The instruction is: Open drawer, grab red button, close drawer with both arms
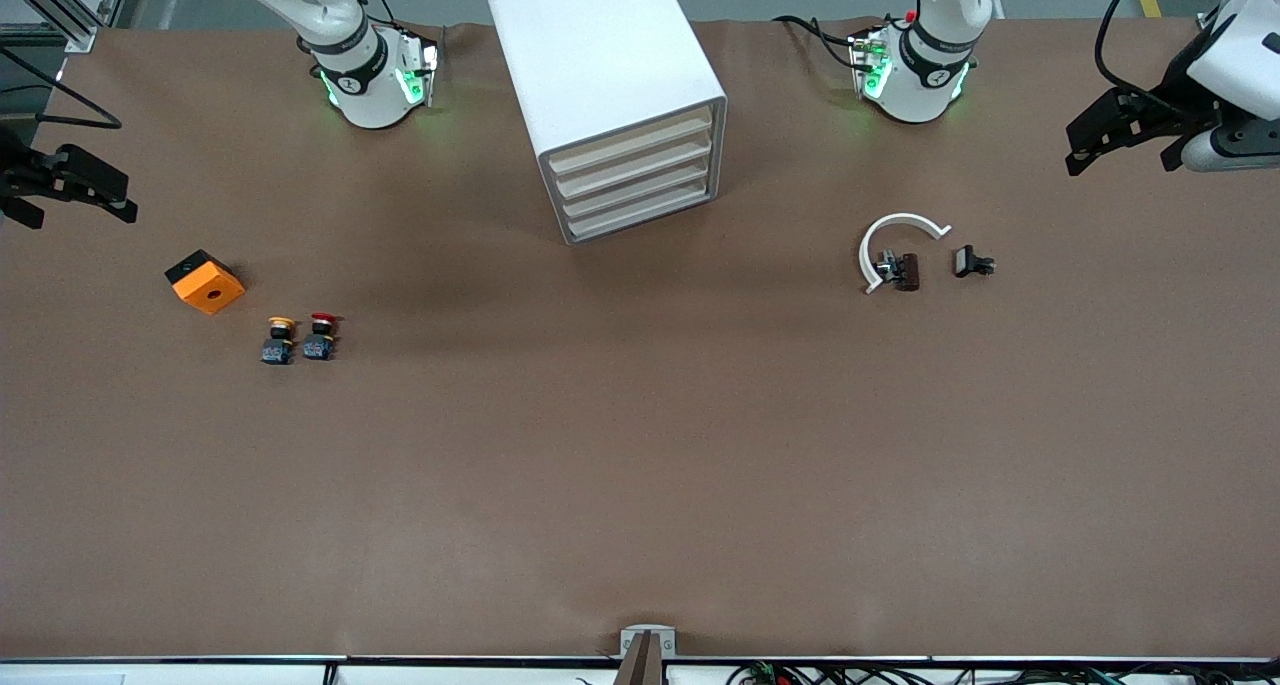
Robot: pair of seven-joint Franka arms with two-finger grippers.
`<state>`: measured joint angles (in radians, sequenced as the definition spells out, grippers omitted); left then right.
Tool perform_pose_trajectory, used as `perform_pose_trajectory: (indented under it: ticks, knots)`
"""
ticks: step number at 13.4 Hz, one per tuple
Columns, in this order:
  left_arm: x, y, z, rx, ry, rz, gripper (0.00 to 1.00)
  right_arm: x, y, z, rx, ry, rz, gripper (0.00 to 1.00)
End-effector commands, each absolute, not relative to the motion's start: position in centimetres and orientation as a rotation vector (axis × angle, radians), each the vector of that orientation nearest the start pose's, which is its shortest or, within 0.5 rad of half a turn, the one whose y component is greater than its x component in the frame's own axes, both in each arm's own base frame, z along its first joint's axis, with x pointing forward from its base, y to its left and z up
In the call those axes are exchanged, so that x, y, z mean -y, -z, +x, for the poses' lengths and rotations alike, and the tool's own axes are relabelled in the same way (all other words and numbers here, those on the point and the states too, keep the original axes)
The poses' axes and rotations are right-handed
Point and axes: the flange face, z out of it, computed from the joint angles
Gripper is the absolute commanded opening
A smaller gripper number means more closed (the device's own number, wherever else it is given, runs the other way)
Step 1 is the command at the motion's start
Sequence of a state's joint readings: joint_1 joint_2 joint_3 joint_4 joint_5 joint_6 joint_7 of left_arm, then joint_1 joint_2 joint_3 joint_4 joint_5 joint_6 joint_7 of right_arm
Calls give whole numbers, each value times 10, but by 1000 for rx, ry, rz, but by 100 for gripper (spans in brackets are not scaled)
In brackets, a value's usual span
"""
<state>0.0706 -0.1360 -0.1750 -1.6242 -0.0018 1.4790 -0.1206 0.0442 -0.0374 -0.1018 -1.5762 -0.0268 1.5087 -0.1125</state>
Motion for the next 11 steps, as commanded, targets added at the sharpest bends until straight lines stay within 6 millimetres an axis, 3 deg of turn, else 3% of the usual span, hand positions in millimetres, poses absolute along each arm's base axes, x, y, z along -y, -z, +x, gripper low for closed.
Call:
perform_pose_trajectory:
  ticks: [1, 11]
  knots:
    - [55, -664, 500, 20, -20, -3131, 100, 44, -642, 539, 9, -54, -3143, 100]
    - [52, -653, 511, 35, -61, -3118, 100, 41, -641, 539, -10, -58, -3138, 100]
